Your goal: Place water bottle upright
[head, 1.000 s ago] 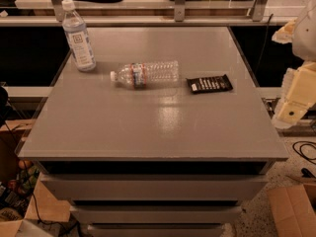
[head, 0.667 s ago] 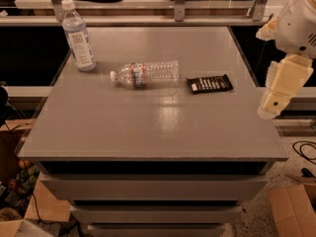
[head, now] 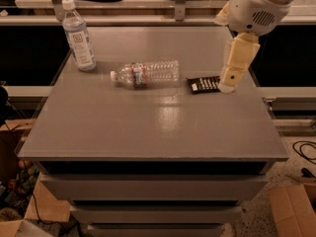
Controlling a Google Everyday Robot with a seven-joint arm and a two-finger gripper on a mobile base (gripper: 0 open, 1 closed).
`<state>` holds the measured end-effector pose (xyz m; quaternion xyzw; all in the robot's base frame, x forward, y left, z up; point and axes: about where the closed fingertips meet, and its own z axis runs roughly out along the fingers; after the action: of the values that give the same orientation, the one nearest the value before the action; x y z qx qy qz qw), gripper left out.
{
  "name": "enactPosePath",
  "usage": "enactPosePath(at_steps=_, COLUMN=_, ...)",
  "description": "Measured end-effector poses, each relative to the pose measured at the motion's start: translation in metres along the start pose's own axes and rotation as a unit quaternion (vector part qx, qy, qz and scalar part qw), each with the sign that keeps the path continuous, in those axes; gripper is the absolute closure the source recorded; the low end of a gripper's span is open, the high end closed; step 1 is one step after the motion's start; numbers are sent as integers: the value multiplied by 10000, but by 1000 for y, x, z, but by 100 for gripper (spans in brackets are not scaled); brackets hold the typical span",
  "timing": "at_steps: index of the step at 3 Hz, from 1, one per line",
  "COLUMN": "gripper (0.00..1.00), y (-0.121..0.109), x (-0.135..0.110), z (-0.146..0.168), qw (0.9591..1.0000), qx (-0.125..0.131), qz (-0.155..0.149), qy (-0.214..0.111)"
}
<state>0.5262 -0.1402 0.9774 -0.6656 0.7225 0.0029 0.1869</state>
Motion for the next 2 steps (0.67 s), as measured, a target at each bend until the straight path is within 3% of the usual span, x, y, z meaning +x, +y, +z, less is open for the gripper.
enactPosePath(at_steps=1, gripper=0, y=-32, x=-48, z=22, qw=9993, qx=-56, qz=-351, qy=-82)
enactPosePath(at_steps=2, gripper=0, y=-32, x=-47, z=22, qw=9994, qx=-48, qz=-343, qy=-83)
